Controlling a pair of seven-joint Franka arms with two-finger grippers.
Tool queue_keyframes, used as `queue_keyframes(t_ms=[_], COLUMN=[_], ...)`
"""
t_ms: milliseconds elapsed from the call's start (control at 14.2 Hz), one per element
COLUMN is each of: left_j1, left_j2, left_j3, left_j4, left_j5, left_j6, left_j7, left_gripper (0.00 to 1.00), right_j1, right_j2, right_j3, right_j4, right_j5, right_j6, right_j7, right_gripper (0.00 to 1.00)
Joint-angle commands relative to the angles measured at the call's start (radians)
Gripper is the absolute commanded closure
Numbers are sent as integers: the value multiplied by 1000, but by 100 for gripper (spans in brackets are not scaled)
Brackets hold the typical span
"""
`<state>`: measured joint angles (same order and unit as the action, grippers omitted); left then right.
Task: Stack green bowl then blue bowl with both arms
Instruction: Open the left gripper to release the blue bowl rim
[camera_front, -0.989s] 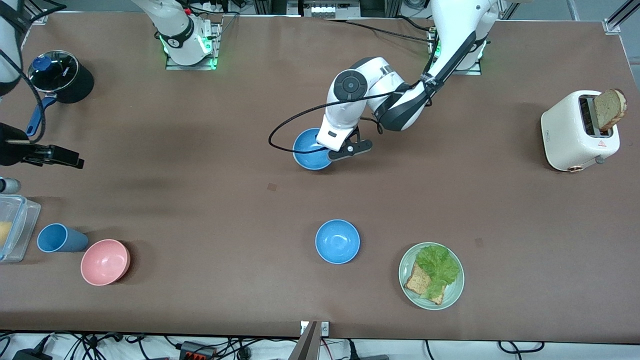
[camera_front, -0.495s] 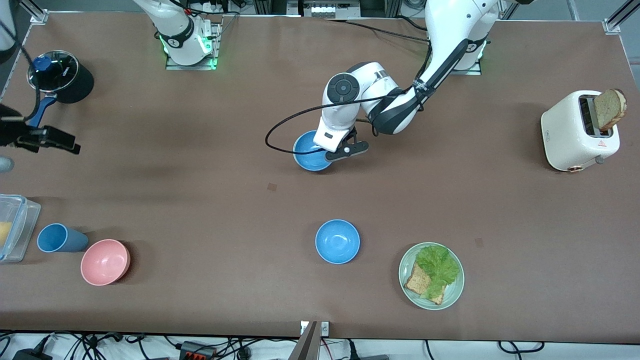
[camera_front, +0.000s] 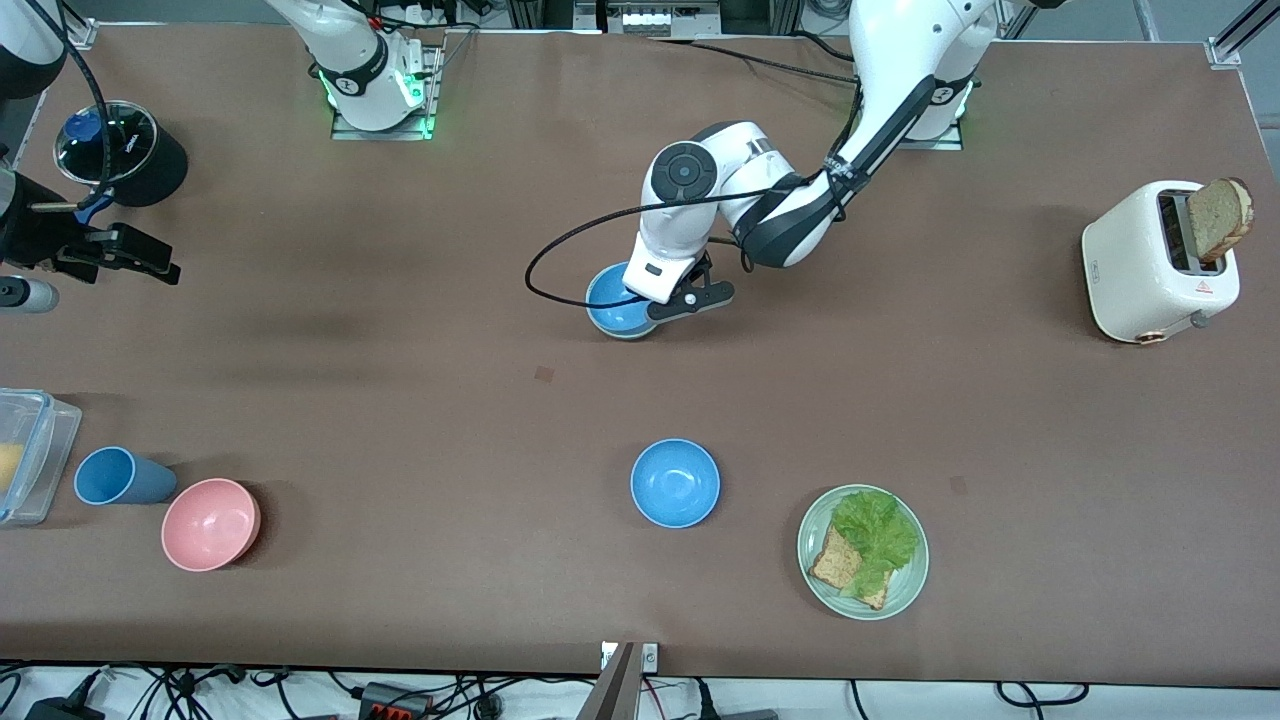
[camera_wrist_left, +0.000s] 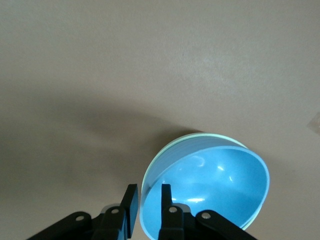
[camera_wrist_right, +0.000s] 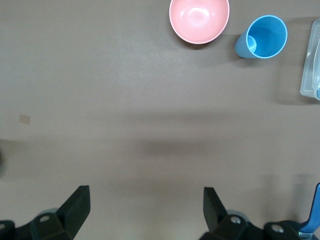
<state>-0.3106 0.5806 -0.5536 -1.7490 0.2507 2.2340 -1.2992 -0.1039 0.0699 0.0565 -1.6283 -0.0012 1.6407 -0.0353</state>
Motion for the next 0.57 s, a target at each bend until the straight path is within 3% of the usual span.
queue_keyframes(t_ms=[0, 212, 283, 495], left_j1=[88, 218, 249, 333], left_j2=[-31, -31, -31, -30], left_j3=[-70, -152, -164, -180], left_j4=[0, 28, 60, 132], left_j5=[15, 15, 15, -11], left_j6=[-45, -86, -138, -240], left_j7=[-14, 52, 75, 190], left_gripper=[74, 73, 73, 72], right_j1=[6, 48, 74, 73], right_j2=[-7, 4, 4, -2], right_j3=[-7, -27, -58, -64], right_j4=[-15, -13, -13, -13], right_j5=[-14, -14, -14, -13], right_j6=[-4, -2, -1, -4], right_j7=[-11, 3, 3, -8], right_gripper=[0, 0, 0, 0])
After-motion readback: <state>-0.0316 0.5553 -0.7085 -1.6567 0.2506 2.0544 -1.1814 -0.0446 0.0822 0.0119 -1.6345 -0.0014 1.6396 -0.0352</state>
